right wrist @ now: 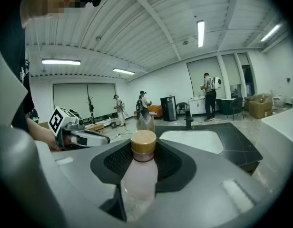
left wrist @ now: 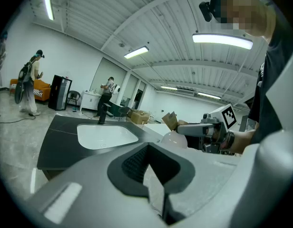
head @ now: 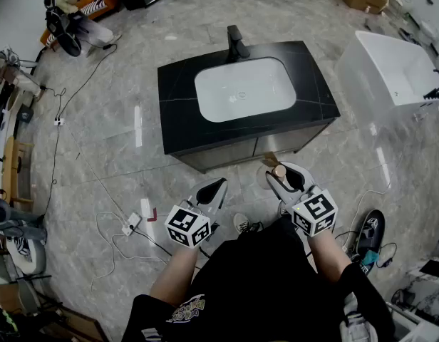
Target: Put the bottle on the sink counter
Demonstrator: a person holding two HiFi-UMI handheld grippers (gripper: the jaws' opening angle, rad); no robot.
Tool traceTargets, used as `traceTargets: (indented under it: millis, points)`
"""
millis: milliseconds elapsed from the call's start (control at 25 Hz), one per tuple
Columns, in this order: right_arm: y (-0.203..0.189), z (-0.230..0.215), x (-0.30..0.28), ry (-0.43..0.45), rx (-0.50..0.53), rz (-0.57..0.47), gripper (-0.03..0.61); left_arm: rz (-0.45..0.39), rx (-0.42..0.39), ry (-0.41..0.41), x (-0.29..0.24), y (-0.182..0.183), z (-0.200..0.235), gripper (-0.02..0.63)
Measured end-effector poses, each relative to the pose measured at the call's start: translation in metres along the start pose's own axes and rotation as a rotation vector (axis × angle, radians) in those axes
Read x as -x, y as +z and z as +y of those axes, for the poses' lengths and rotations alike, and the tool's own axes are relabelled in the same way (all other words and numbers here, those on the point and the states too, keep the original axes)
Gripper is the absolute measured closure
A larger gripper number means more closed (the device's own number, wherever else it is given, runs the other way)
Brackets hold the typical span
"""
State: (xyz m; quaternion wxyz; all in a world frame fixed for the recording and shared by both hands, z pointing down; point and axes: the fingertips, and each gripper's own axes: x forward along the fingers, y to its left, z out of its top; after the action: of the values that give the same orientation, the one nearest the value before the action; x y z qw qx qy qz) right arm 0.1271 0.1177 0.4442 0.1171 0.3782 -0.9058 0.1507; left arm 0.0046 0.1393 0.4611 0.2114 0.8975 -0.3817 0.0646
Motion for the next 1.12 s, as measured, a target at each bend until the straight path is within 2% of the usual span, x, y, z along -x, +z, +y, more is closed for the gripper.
traceTargets:
  millis: [480, 1120]
  points:
    - [0.001, -0.006, 0.008, -0.001, -0.028, -0.022, 0.414, 0.002, 0.008, -0.003, -0.003, -0.003, -0.008, 0.614]
    - [0.004, -0.009, 0.007, 0.004, -0.013, -0.018, 0.414, 0.005, 0.016, -0.007, -0.007, -0.007, -0.012, 0.614]
